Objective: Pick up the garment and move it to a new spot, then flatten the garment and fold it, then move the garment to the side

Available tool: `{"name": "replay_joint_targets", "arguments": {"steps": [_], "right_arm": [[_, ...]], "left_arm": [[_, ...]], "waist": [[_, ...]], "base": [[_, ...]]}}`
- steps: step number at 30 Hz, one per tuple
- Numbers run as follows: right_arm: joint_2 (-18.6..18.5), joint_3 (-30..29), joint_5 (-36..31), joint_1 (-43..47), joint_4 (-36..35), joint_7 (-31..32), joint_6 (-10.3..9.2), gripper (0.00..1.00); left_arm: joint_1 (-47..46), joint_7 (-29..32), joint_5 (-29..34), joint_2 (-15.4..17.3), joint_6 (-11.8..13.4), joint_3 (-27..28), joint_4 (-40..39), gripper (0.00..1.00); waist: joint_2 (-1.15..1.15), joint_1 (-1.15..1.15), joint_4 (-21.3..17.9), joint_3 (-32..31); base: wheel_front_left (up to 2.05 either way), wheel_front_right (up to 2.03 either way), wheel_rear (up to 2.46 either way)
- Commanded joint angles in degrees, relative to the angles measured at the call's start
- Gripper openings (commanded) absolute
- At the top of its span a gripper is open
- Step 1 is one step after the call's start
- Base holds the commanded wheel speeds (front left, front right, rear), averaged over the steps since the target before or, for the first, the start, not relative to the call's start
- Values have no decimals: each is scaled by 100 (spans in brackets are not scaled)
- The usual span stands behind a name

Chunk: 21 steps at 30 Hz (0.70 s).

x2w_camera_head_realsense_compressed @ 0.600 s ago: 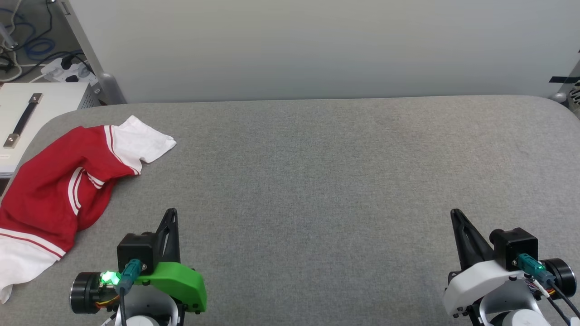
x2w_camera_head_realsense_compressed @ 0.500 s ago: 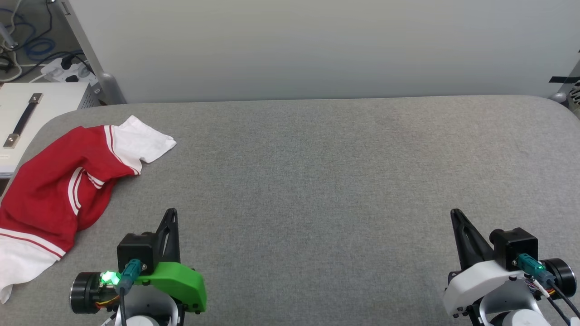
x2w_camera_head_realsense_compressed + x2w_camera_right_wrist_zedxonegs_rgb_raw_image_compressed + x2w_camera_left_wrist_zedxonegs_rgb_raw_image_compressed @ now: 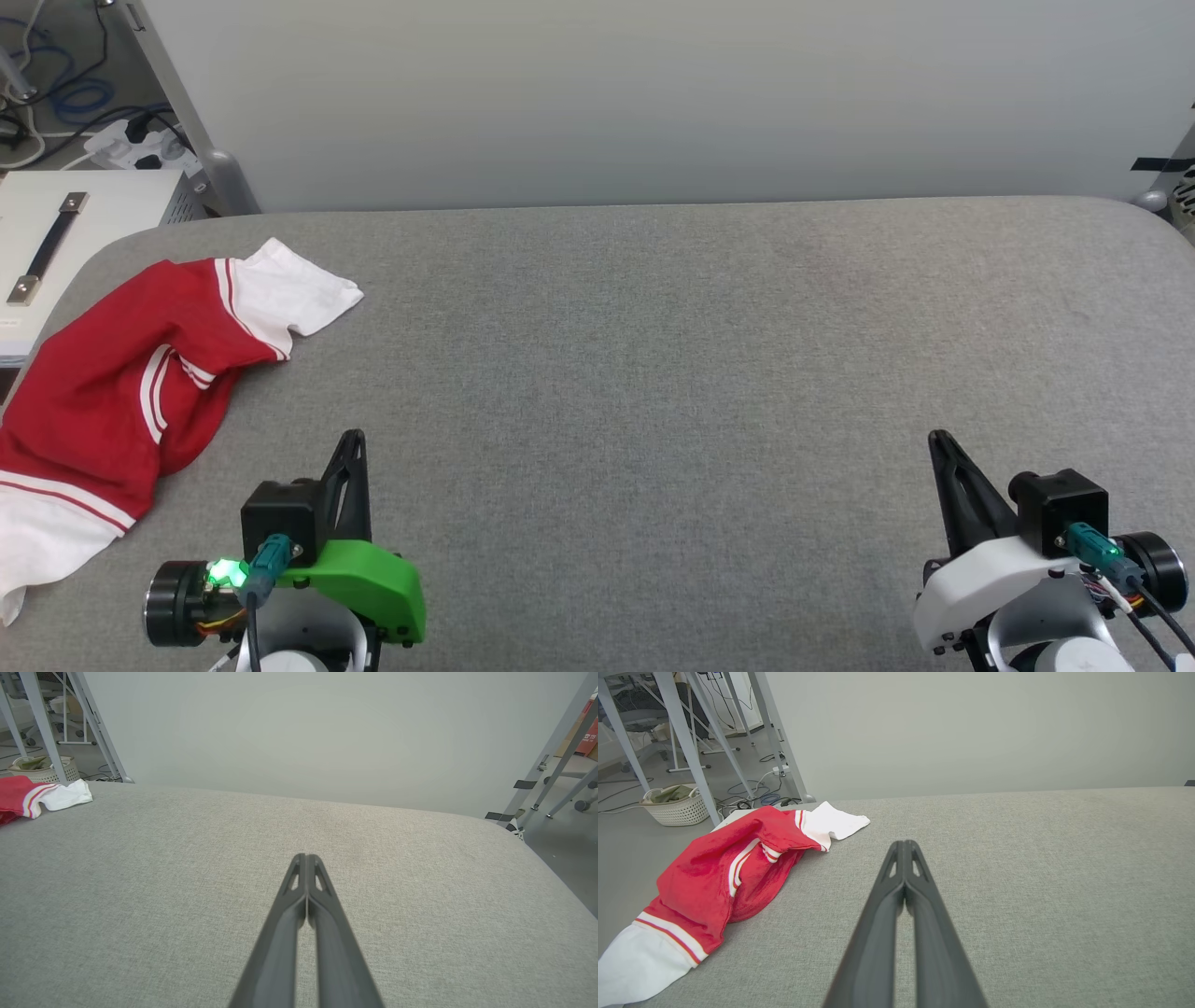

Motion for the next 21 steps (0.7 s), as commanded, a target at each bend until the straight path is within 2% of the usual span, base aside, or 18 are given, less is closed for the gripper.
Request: {"name": "replay_joint_targets", "arguments": {"steps": [1,4,5,6,7,21], "right_arm": [[14,9,-54,-84,-24,17,-5,0],[14,9,-54,-84,-24,17,-5,0],[-2,-3,6,4,3,0,0,100],[-2,-5,7,6,4,-2,0,0],[-2,-3,8,7,5,-2,0,100],[0,-50,11,23,90,-193,-1,100]], "left_arm": [[-103,-5,55,-26,19,2,-14,0],[-103,-5,55,-26,19,2,-14,0],[8,0,-4,1,0,-2,2,100],[8,-2,-5,1,0,-2,4,0],[8,-2,-5,1,0,-3,4,100],[16,-196,-154,-2,-35,-38,120,100]], "waist": [[0,0,0,0],[0,0,0,0],[0,0,0,0],[0,0,0,0],[0,0,0,0],[0,0,-2,0]], "base": [[0,0,0],[0,0,0],[0,0,0],[0,0,0],[0,0,0],[0,0,0]]}}
